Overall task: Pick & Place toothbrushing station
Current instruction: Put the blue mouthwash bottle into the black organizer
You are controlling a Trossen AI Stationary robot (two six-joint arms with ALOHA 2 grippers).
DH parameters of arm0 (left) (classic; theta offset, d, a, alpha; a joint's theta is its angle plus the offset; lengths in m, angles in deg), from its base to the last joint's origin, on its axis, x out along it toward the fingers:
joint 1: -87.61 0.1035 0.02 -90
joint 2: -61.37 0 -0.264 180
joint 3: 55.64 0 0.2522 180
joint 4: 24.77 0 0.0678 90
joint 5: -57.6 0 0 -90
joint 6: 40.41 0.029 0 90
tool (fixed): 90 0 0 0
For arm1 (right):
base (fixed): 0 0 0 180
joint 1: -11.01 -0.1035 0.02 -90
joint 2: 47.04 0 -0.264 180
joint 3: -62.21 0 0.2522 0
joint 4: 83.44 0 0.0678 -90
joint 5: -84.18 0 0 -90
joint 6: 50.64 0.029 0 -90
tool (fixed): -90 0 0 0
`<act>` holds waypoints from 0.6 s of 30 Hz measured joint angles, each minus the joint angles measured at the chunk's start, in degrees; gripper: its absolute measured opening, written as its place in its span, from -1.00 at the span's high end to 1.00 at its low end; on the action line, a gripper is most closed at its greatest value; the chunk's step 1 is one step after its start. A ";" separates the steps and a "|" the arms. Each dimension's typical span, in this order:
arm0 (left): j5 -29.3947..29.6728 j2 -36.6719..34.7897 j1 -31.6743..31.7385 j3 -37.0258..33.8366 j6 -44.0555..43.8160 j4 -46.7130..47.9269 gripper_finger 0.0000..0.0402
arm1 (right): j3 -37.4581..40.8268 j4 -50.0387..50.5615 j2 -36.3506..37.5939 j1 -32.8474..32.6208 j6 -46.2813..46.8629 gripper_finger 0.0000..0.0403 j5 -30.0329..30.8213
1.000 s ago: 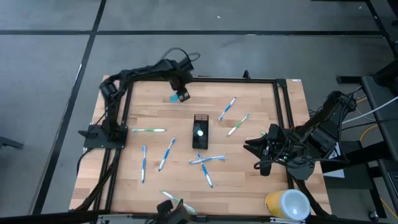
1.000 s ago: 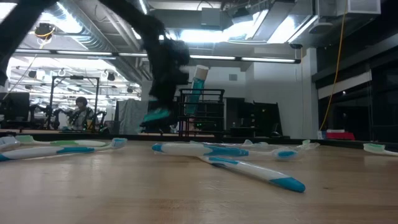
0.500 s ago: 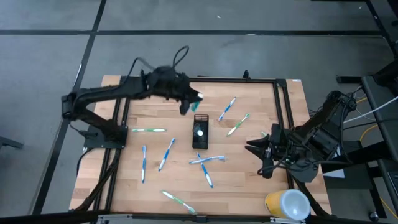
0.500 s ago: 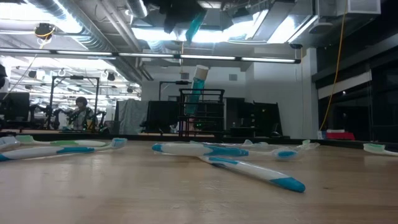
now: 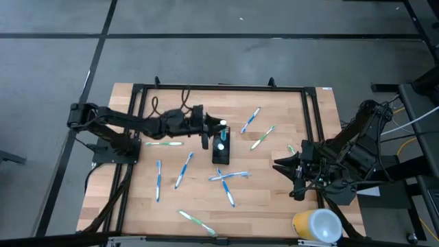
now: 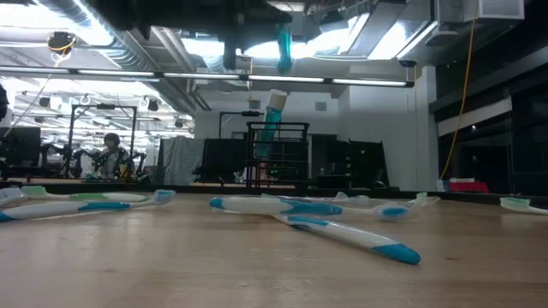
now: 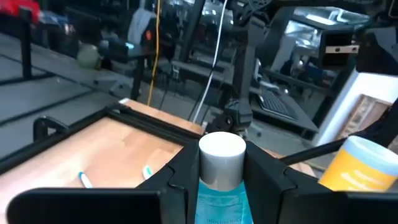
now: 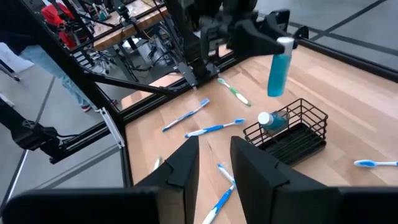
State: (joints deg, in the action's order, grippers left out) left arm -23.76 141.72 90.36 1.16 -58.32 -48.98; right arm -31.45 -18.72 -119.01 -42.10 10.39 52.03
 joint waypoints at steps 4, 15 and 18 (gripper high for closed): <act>2.56 4.01 -0.82 -2.26 1.58 -5.93 0.56 | 0.00 -0.46 0.00 0.13 0.06 0.52 -0.02; 3.41 11.83 -0.32 -4.13 1.28 -14.40 0.56 | 0.00 -2.63 0.00 0.39 1.87 0.52 -0.42; 3.20 12.43 -0.72 -4.19 1.26 -14.21 0.56 | 0.00 -2.96 0.00 0.39 2.04 0.52 -0.40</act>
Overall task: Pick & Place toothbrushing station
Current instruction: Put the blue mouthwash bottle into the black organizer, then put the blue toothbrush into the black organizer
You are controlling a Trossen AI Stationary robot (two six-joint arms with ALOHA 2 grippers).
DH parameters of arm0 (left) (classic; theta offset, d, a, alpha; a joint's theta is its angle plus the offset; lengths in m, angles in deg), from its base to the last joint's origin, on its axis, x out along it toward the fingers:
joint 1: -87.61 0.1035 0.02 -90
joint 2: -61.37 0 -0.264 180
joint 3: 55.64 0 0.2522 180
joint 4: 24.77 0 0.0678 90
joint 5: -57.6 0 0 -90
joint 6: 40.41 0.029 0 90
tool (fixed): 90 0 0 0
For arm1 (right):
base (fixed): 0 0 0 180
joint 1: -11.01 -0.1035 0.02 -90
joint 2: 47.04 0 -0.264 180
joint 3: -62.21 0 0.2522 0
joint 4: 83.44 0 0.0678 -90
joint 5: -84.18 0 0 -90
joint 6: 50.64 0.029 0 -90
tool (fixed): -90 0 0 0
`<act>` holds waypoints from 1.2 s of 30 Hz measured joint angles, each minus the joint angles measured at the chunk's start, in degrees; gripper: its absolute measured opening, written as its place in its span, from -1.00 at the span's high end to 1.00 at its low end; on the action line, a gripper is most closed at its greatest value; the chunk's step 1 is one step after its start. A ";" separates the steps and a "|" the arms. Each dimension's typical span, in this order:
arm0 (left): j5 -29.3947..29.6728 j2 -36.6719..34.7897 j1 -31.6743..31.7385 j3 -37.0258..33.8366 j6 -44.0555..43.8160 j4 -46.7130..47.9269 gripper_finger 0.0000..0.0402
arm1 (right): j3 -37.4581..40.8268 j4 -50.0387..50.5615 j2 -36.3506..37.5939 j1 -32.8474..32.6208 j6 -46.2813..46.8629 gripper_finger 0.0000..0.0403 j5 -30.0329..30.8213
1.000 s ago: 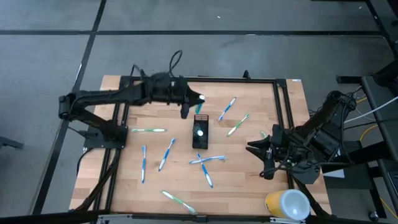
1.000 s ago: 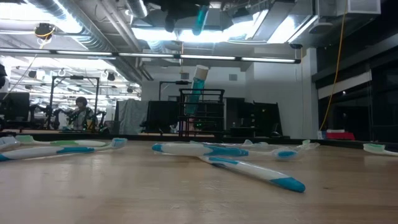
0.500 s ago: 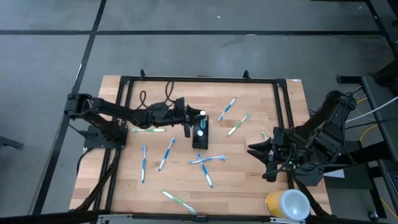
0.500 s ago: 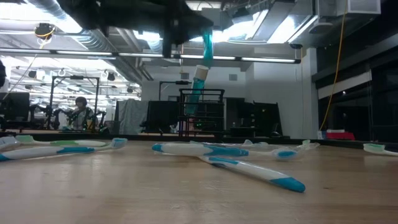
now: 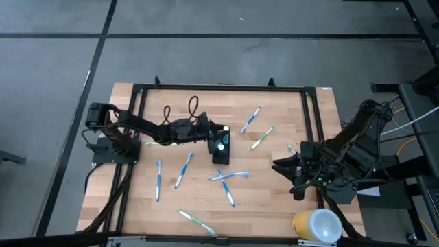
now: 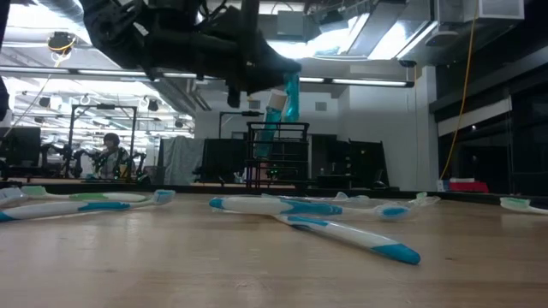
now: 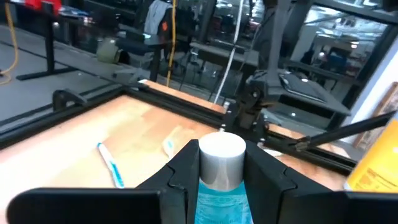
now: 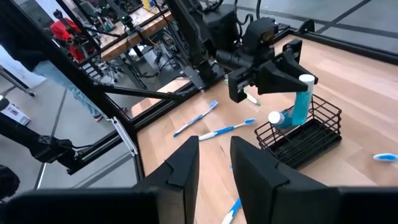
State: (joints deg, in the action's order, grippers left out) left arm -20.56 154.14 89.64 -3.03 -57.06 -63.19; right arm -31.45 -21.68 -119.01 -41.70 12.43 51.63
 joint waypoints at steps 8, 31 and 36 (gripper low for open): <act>0.41 0.83 -1.35 -2.39 0.00 -0.71 0.56 | 0.00 -0.30 0.00 0.00 0.07 0.52 0.15; 3.97 0.94 -2.78 -5.59 3.80 -4.98 0.50 | 0.00 -1.33 0.00 0.98 -0.30 0.52 -0.05; 3.69 0.94 -2.80 -5.59 3.79 -4.93 0.57 | 0.00 -1.33 0.00 1.01 -0.48 0.52 -0.05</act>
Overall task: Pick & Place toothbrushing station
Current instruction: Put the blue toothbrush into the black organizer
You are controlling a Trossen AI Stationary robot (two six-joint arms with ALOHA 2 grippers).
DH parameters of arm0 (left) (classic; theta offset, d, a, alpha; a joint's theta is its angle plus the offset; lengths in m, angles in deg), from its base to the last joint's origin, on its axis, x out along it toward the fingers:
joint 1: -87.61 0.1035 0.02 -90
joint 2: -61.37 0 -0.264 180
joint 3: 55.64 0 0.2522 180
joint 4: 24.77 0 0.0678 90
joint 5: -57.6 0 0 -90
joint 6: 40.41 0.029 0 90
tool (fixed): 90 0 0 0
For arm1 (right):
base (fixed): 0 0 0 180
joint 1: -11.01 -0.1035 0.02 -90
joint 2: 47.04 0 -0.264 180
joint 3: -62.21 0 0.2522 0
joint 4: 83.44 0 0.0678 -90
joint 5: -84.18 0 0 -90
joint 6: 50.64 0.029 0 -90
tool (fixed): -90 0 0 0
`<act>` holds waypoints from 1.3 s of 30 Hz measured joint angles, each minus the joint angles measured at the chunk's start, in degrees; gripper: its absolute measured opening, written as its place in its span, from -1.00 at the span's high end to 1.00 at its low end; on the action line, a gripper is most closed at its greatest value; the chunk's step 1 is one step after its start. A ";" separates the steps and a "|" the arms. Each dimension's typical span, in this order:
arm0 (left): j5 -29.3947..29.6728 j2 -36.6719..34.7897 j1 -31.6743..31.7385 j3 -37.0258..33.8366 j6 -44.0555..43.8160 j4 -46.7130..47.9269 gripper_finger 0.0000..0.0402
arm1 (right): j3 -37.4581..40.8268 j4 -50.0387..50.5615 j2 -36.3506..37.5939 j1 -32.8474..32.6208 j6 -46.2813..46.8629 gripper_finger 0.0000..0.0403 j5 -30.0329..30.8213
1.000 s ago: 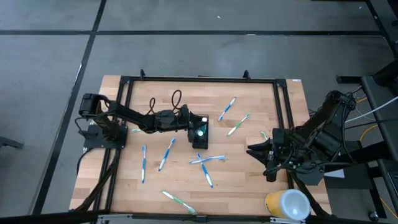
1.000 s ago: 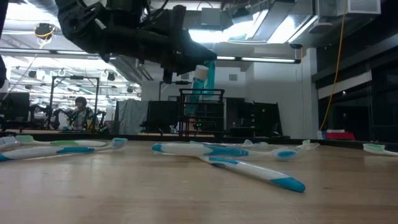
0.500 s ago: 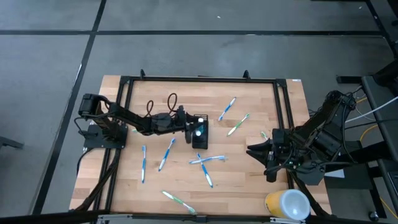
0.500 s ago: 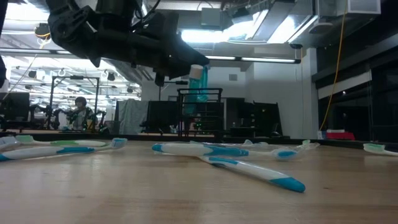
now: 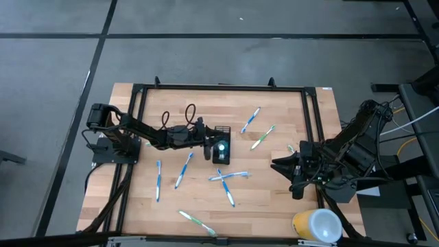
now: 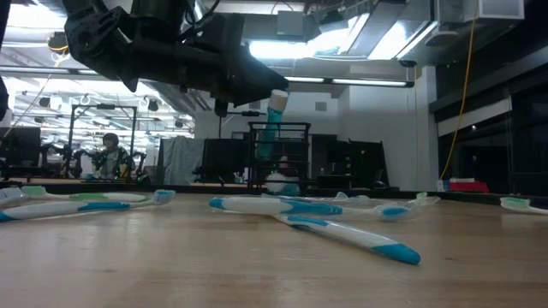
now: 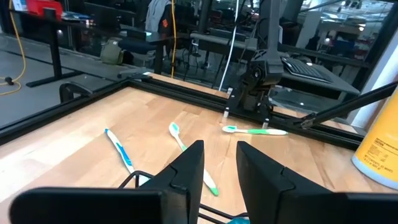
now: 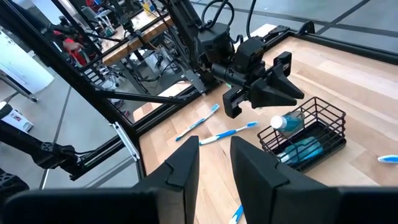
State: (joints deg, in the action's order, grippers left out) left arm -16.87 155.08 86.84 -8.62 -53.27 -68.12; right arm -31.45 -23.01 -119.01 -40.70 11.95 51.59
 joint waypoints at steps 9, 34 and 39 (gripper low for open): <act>0.35 -0.76 0.00 0.00 -2.53 0.50 0.60 | 0.00 0.00 0.00 0.00 -0.48 0.52 0.00; 0.42 -39.64 -12.62 -0.02 -30.41 86.70 0.67 | -0.02 0.02 -1.14 0.13 -3.93 0.52 0.20; 2.49 -30.90 -16.24 -0.02 -40.64 86.04 0.56 | -0.02 0.02 -1.14 0.12 -4.07 0.52 0.24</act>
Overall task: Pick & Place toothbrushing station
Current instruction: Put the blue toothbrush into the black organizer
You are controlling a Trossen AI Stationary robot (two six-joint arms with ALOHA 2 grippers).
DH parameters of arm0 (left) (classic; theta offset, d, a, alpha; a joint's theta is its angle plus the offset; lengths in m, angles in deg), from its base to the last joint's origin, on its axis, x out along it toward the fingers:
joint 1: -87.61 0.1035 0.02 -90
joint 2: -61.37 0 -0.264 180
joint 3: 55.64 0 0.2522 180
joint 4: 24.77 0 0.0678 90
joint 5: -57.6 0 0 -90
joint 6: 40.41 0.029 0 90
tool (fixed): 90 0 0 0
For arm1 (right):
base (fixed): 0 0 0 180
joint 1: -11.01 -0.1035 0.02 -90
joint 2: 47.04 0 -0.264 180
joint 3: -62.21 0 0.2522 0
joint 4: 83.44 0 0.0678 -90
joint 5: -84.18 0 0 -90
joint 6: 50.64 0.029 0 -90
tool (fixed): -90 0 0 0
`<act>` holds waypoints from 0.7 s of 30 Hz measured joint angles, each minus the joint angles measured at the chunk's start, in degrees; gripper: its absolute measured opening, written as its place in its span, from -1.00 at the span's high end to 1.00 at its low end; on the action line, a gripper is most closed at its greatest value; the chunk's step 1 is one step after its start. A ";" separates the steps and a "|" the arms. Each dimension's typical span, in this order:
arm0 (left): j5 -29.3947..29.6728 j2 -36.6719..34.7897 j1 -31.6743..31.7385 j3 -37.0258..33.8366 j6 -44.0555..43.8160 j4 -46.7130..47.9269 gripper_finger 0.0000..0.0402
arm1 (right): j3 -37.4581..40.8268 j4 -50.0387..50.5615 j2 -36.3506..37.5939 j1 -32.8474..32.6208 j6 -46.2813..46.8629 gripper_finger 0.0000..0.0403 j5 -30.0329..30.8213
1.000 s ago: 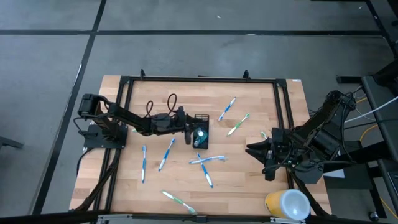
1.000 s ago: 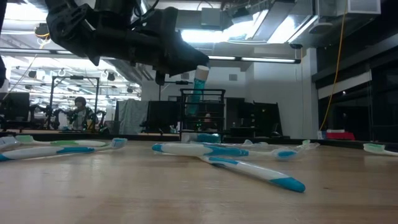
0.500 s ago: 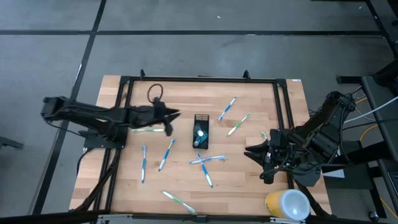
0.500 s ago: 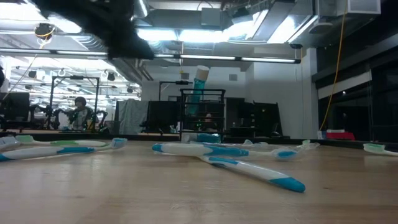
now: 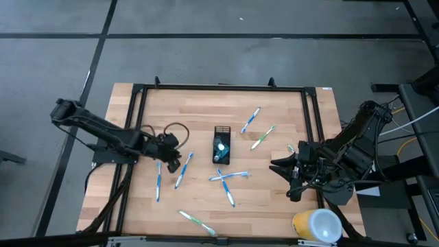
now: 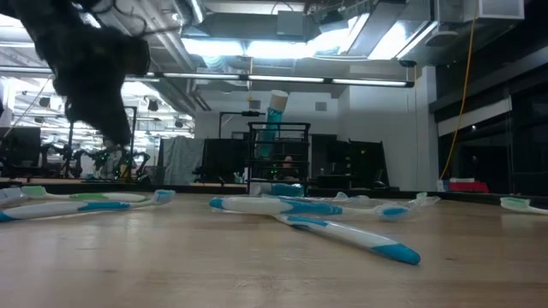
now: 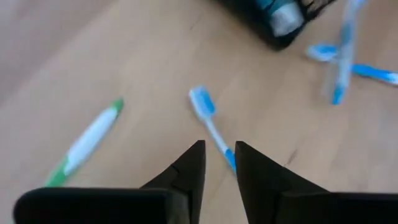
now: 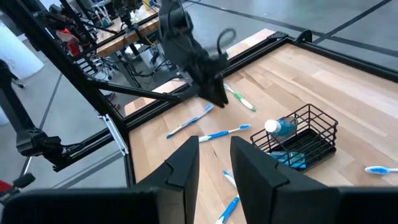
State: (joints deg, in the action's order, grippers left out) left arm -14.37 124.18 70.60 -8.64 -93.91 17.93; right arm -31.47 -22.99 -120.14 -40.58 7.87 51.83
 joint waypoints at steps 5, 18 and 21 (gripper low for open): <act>-2.79 8.69 -0.16 0.02 -3.28 -9.09 0.34 | 0.00 -0.02 0.02 0.01 -0.03 0.52 0.26; -1.86 22.00 3.58 0.04 -6.85 -21.98 0.18 | 0.00 -0.02 0.02 0.01 0.16 0.52 0.20; -1.66 24.28 5.13 0.24 -6.70 -24.06 0.27 | 0.00 -0.04 0.02 -0.29 0.60 0.52 -0.09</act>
State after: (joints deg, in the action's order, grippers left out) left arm -16.03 148.46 75.72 -8.40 -100.61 -6.13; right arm -31.47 -23.03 -120.12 -40.87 8.47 51.74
